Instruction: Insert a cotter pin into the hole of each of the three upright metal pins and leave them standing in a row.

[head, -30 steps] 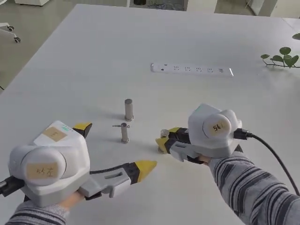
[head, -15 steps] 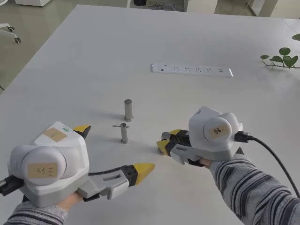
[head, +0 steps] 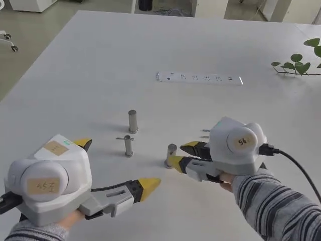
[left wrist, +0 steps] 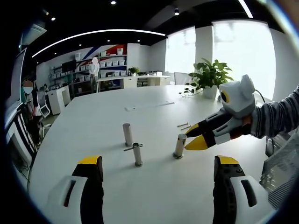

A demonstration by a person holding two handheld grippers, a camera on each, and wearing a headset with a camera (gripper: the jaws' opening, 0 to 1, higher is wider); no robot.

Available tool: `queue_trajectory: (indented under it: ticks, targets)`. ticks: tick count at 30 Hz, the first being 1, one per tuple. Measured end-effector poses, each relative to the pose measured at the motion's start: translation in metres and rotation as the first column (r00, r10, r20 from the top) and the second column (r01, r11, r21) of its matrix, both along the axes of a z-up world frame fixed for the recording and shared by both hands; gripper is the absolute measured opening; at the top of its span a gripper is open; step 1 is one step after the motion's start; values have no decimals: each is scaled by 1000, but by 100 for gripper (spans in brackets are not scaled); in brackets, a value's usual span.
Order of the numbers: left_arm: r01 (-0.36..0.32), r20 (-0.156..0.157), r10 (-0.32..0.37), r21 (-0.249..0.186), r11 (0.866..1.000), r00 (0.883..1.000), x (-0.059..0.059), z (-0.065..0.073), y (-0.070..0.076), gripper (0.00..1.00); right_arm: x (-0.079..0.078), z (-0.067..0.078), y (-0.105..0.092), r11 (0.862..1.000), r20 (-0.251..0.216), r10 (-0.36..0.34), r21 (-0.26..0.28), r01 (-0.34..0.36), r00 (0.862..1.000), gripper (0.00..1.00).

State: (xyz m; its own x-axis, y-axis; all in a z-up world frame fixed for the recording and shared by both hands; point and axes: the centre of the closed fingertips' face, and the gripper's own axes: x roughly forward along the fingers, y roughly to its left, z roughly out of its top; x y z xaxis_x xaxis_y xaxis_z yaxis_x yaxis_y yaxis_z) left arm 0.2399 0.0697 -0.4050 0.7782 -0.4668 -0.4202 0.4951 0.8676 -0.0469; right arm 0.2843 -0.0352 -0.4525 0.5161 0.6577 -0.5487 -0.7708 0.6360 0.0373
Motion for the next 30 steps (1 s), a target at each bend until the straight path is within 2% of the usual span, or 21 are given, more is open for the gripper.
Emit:
queue_trajectory:
  ticks: [5, 9, 12, 15, 20, 24, 27, 30]
  targets:
    - [-3, -3, 3, -6, 1000, 1000, 0, 0, -1, 99, 6, 0, -21, 999, -8, -29, -20, 29, 1000, 21]
    - [5, -2, -5, 2, 1000, 1000, 0, 0, -3, 99, 18, 0, -39, 997, -20, -52, -62, 51, 998, 21]
    - [-2, 6, 2, 12, 1000, 1000, 1, 1, -2, 98, 29, -4, -58, 988, -38, -71, -139, 65, 997, 21]
    - [-6, 3, 6, 10, 1000, 1000, 1, 1, -1, 97, 40, -2, -65, 987, -43, -76, -146, 69, 996, 21]
    - [-21, 2, 21, 17, 1000, 1000, 2, 0, 2, 94, 52, -4, -75, 977, -52, -65, -207, 52, 997, 20]
    - [-22, -7, 22, 27, 999, 1000, 2, -3, 3, 92, 59, -10, -79, 961, -67, -37, -275, 17, 997, 19]
    - [-24, -10, 25, 32, 999, 1000, 2, -4, 4, 92, 63, -14, -80, 953, -92, -20, -302, -8, 996, 16]
    - [-29, -22, 30, 25, 999, 999, 1, -6, 5, 90, 65, -21, -88, 922, -120, 16, -382, -61, 993, 16]
